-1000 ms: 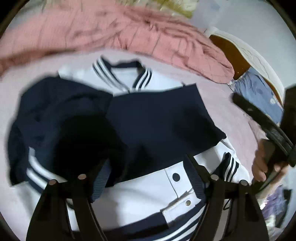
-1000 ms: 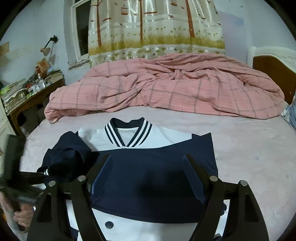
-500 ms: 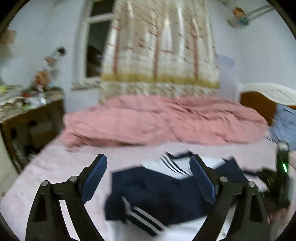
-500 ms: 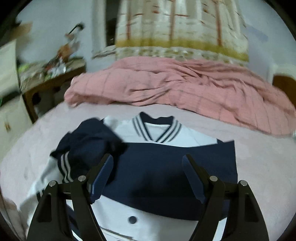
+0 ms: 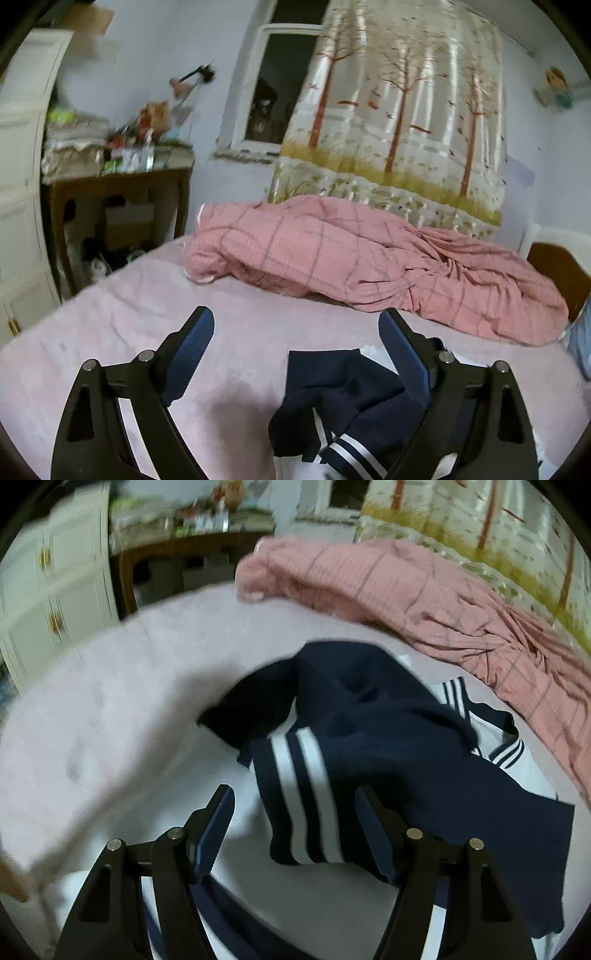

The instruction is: Fold large clothes

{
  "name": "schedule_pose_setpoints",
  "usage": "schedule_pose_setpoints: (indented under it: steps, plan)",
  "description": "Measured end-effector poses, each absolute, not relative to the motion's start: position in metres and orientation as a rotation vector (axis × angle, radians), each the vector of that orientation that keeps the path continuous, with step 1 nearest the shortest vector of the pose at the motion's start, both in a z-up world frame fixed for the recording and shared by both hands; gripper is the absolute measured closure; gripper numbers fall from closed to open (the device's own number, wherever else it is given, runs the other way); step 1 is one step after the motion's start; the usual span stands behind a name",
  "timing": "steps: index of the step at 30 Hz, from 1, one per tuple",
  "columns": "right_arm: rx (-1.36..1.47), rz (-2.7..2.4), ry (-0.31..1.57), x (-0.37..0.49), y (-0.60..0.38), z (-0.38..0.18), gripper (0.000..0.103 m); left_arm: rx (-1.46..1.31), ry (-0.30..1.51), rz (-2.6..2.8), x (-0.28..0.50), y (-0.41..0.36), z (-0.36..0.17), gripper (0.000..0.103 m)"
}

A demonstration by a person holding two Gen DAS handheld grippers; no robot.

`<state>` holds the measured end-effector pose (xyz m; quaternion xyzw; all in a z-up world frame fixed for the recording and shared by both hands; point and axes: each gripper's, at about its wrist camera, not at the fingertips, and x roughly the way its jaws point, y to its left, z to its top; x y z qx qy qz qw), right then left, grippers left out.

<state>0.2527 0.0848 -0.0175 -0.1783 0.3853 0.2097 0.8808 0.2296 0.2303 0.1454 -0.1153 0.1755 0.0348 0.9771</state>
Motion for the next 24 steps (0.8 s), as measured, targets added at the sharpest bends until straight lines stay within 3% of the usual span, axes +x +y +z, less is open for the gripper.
schedule_pose_setpoints:
  steps: [3, 4, 7, 8, 16, 23, 24]
  plan:
    - [-0.45, 0.363, 0.837, 0.261, 0.096, -0.039, 0.034, -0.255, 0.355, 0.063, 0.228, 0.24, 0.143, 0.013]
    - [-0.48, 0.322, 0.831, 0.264, 0.098, -0.045, 0.04, -0.252, 0.353, 0.07, 0.226, 0.239, 0.142, 0.013]
    - [-0.513, 0.232, 0.735, 0.264, 0.09, -0.043, 0.092, -0.219, 0.345, 0.111, 0.227, 0.232, 0.142, 0.013]
    - [-0.465, 0.214, 0.694, 0.262, 0.079, -0.034, 0.096, -0.207, 0.35, 0.109, 0.228, 0.23, 0.14, 0.013]
    - [-0.265, 0.024, 0.512, 0.263, -0.052, 0.051, 0.098, -0.148, 0.434, 0.098, 0.261, 0.21, 0.115, 0.014]
    - [-0.207, -0.166, 0.5, 0.287, -0.174, 0.076, 0.099, -0.089, 0.651, 0.169, 0.333, 0.184, 0.035, 0.021]
    - [-0.193, -0.195, 0.517, 0.292, -0.193, 0.072, 0.103, -0.109, 0.683, 0.158, 0.342, 0.186, 0.023, 0.021]
